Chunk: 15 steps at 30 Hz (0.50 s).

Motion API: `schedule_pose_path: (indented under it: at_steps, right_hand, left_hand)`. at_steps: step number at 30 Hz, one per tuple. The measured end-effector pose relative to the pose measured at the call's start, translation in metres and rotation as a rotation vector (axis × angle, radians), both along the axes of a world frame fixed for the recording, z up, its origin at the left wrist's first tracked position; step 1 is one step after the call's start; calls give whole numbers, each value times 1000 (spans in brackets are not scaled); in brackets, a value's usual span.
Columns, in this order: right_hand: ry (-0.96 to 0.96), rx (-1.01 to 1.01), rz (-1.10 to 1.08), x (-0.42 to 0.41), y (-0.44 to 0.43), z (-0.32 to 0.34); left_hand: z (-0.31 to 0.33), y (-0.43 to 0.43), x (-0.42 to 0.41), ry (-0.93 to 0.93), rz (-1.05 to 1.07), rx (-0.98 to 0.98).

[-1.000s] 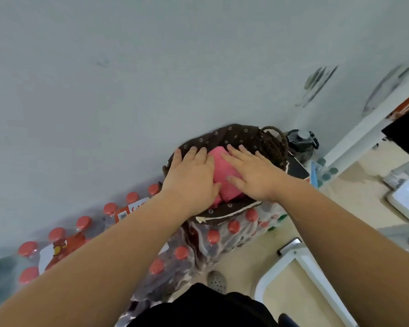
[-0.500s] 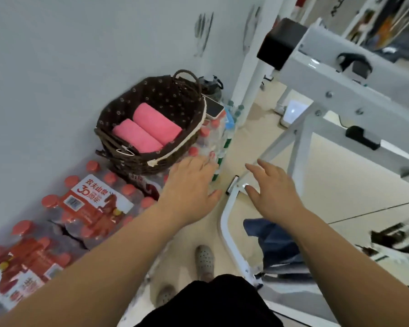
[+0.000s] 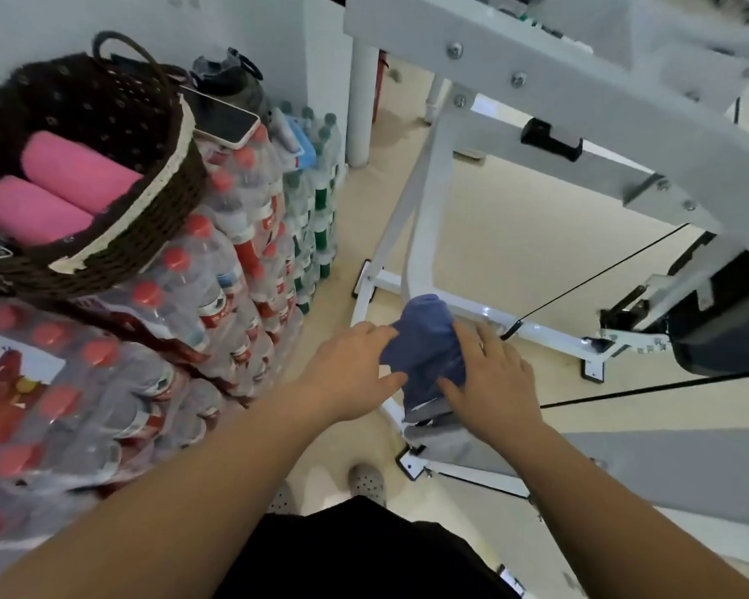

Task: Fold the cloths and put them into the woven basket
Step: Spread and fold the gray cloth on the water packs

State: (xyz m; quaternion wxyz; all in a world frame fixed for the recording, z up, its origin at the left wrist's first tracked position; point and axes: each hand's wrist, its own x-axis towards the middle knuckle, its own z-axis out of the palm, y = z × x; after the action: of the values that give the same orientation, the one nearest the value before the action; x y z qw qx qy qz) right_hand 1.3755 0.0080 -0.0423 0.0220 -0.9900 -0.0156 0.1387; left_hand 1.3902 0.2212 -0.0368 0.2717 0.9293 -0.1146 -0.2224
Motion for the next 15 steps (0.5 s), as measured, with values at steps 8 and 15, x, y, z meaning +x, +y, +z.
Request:
schedule_pose_path:
  at_steps: [8, 15]
  right_hand:
    - [-32, 225, -63, -39, -56, -17]
    - [-313, 246, 15, -46, -59, -27]
  left_hand:
    - [-17, -68, -2, -130, -319, 248]
    - [-22, -71, 1, -168, -312, 312]
